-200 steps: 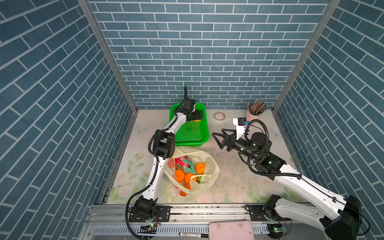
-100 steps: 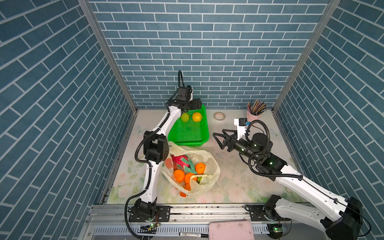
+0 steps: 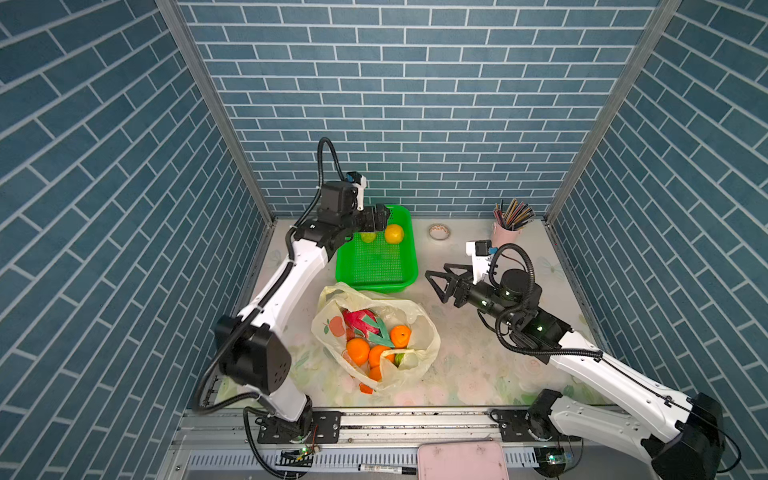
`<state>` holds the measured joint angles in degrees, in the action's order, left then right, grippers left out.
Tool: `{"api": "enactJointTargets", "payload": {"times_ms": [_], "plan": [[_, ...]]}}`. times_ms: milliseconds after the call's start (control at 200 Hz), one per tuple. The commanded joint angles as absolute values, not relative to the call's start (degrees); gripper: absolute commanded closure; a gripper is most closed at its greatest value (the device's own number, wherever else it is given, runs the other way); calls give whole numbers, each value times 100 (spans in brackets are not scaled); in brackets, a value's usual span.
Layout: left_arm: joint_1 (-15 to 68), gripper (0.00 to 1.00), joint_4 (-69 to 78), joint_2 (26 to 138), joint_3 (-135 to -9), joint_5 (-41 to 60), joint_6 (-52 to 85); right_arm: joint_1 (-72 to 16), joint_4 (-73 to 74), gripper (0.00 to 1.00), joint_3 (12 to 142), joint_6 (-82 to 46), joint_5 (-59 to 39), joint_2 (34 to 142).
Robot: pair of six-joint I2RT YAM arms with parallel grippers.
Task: Untie the knot of the plastic bag and take out the fruit
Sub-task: 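Release the yellow apple in the basket and bring the left gripper back to the bag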
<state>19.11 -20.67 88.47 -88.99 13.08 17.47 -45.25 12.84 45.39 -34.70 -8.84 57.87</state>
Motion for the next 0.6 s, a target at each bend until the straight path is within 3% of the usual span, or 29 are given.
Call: {"api": "enactJointTargets", "payload": {"times_ms": [0, 160, 375, 595], "plan": [[1983, 11, -1982, 7899, -8227, 1184, 1820, -4535, 1364, 12, 4457, -3595, -989, 5695], [2365, 11, -2661, 6457, -7298, 533, 2463, -4576, 1371, 13, 4403, -3451, -1108, 5766], [3918, 12, -4618, 5233, -6741, -1547, 3565, -4765, 685, 23, 4933, -2935, -1232, 6270], [4869, 12, -6019, 4469, -5946, -1829, 5531, -5403, 245, 24, 5191, -2628, -1102, 6427]]}}
